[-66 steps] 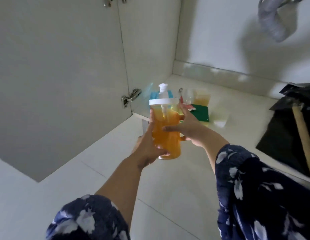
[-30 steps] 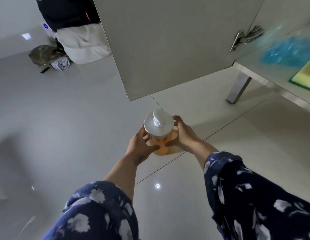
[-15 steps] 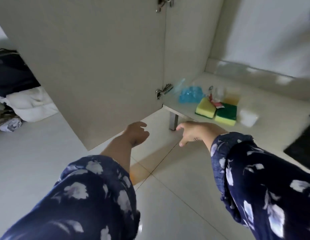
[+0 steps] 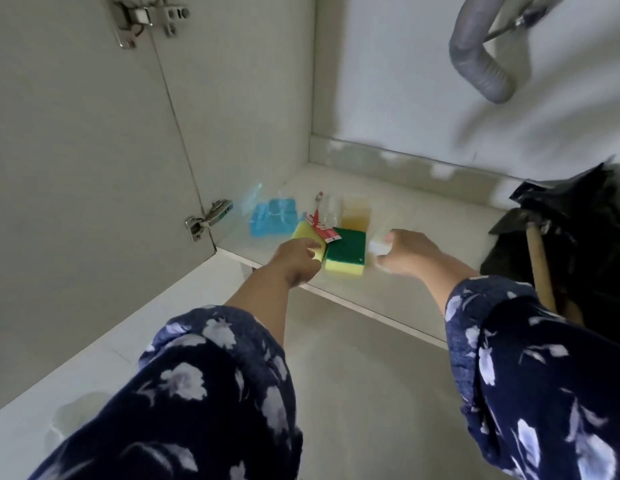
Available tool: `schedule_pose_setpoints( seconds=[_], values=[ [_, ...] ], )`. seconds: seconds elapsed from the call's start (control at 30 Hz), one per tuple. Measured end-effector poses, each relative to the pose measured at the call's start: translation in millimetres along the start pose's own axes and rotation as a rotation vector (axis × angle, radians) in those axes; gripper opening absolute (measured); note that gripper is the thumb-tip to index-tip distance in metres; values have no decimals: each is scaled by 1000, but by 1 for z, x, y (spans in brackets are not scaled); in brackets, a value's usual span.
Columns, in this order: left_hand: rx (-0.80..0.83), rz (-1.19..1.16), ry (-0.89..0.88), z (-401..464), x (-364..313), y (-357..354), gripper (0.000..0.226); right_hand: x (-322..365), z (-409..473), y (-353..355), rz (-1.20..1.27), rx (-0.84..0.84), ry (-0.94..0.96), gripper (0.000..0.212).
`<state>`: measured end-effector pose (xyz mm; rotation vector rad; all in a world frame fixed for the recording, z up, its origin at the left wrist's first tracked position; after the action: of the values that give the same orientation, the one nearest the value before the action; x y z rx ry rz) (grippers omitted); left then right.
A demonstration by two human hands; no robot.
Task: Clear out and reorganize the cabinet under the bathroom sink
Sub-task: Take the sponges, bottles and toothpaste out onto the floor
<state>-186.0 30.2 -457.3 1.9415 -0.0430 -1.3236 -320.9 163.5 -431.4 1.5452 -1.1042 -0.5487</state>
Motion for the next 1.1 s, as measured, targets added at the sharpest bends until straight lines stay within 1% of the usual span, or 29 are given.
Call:
schedule_pose_setpoints(
  seconds=[0.1,0.23,0.3,0.33,0.47,0.57,0.7,0.83,0.93,1.0,1.1],
  values=[
    [-8,11,-24,41,-11,-15,44,-17,42,10,91,-80,-75,50],
    [-46,53,-30,94,-20,-31,41,-31,96,5,221,-88,-182,56],
    [-67,69,-33,117,-24,-36,42,-30,115,1,248,-104,-206,56],
    [-77,91,-32,126,-27,-37,42,-28,122,1,223,-125,-207,55],
    [-142,206,-23,153,-30,-33,42,-7,144,12,54,-224,-125,50],
    [-210,312,-11,171,-26,-22,43,10,164,14,84,-210,-78,48],
    [-309,545,31,186,-15,4,44,36,186,1,134,-170,-34,47],
    [-326,591,138,197,6,25,48,57,197,-4,179,-185,11,50],
    [-297,682,197,201,20,31,49,64,200,-10,177,-193,-10,51],
    [-300,734,218,201,27,32,46,66,203,-14,164,-217,-33,48],
    [-335,695,249,205,38,37,35,68,209,-16,168,-222,-38,42]
  ],
)
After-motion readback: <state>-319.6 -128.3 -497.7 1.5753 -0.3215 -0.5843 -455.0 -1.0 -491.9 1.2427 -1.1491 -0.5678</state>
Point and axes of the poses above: each hand's wrist, its own z-axis towards the middle knuckle, its own y-axis out of the back of the hand, x = y × z, the point moved 5 cm from there along z, towards the middle knuckle, and after that the axes turned 6 degrees about -y, right-handed, at the moved point
